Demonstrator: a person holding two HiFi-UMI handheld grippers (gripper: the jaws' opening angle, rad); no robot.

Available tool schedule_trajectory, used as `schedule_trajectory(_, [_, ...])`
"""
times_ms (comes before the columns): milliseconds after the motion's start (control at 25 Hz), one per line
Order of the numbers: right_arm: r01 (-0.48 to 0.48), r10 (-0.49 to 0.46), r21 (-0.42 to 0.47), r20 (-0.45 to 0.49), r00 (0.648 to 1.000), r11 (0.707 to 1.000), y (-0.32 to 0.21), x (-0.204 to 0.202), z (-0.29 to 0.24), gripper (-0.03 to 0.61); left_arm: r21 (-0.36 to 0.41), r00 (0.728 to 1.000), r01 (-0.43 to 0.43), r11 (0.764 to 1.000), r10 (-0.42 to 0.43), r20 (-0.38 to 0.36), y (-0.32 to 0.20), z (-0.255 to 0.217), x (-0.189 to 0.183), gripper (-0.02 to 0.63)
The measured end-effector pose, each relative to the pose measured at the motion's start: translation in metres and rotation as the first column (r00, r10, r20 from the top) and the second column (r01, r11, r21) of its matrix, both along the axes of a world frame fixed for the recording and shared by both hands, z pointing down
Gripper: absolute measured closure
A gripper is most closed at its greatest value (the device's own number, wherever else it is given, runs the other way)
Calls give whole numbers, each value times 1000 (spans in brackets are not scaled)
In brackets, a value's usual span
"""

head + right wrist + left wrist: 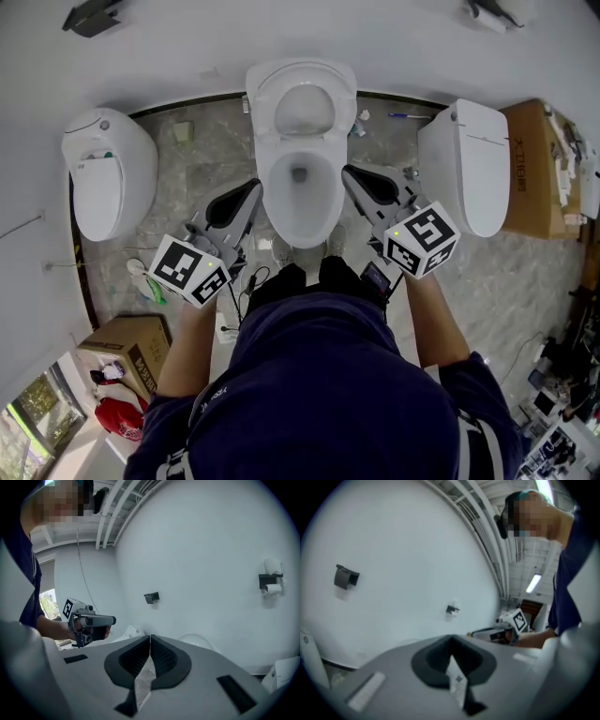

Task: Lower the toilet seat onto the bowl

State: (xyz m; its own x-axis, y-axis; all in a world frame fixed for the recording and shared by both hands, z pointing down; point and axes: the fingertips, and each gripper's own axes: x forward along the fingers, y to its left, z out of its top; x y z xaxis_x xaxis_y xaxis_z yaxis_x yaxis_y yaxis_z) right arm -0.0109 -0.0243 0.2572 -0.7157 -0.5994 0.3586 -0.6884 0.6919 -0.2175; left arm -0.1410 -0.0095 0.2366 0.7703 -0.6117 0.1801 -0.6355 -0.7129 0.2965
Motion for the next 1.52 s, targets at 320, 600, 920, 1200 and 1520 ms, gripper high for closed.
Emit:
schedule_trajectory(320, [89, -89, 10, -9, 996, 996, -53, 20, 14, 569, -28, 995, 94, 995, -93, 18, -28, 8, 21, 611])
schedule_trajectory(600, [107, -105, 27, -50, 993, 994, -106, 42, 46, 569, -46, 992, 121, 992, -119, 46, -42, 11, 42, 611])
schedule_trajectory(920, [94, -96, -25, -82, 992, 995, -163, 53, 99, 489, -92, 985, 161, 983, -154, 79, -49, 27, 43, 611])
schedule_trajectory(1200, [78, -84, -39, -211, 974, 996, -221, 60, 153, 448, -127, 978, 196, 972, -185, 95, -56, 44, 35, 611])
schedule_trajectory(1520, [68, -89, -91, -247, 965, 993, -261, 53, 194, 420, -171, 975, 217, 961, -206, 81, -61, 63, 24, 611])
